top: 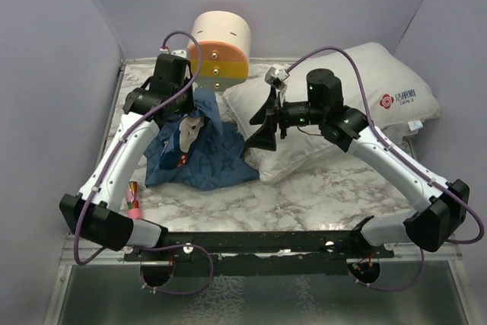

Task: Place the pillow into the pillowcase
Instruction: Adjust the pillowcase at the center of the board.

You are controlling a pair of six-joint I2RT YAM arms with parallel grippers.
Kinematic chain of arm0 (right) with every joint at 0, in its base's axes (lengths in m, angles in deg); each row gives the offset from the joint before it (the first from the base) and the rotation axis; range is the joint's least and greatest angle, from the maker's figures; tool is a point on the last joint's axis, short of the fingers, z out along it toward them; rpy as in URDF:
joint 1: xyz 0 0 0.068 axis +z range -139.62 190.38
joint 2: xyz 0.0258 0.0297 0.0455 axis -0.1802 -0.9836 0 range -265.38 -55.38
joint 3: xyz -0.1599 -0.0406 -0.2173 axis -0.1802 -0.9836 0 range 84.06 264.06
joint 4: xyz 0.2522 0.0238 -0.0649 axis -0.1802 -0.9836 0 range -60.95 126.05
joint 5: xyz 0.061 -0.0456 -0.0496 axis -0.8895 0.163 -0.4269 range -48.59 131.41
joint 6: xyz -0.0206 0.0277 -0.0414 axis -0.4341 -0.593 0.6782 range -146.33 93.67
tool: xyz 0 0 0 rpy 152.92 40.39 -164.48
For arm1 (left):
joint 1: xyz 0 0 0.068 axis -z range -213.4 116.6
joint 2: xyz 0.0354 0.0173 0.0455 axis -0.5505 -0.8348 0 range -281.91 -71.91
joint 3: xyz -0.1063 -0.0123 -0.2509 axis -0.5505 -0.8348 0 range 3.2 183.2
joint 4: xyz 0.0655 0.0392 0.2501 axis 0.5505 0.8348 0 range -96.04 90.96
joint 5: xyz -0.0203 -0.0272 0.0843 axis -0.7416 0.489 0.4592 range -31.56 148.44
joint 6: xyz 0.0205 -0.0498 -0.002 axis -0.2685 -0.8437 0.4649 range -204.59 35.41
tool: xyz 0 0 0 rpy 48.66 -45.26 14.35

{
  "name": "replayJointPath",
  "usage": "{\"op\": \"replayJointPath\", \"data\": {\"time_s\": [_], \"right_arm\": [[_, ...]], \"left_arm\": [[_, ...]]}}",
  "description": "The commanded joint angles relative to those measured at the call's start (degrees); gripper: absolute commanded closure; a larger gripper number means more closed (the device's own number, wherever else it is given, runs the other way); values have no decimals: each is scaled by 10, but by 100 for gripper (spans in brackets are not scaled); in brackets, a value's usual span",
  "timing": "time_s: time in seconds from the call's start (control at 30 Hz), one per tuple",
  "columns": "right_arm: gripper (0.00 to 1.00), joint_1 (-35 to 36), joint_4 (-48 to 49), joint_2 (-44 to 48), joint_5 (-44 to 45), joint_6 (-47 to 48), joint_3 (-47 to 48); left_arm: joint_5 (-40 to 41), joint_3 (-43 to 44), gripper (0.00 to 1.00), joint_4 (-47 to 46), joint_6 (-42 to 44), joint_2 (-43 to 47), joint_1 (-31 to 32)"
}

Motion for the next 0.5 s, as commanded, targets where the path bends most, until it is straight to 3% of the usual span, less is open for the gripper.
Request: {"op": "replayJointPath", "data": {"time_s": [0.0,0.27,0.47], "right_arm": [[1,55,58,-11,139,16,-13],[0,87,34,-101,354,8,52],[3,87,37,-140,432,-5,99]], "left_arm": [[-14,43,100,-23,-19,28,2],[-87,76,100,-82,-36,57,2],[-127,58,100,-142,-47,91,2]]}}
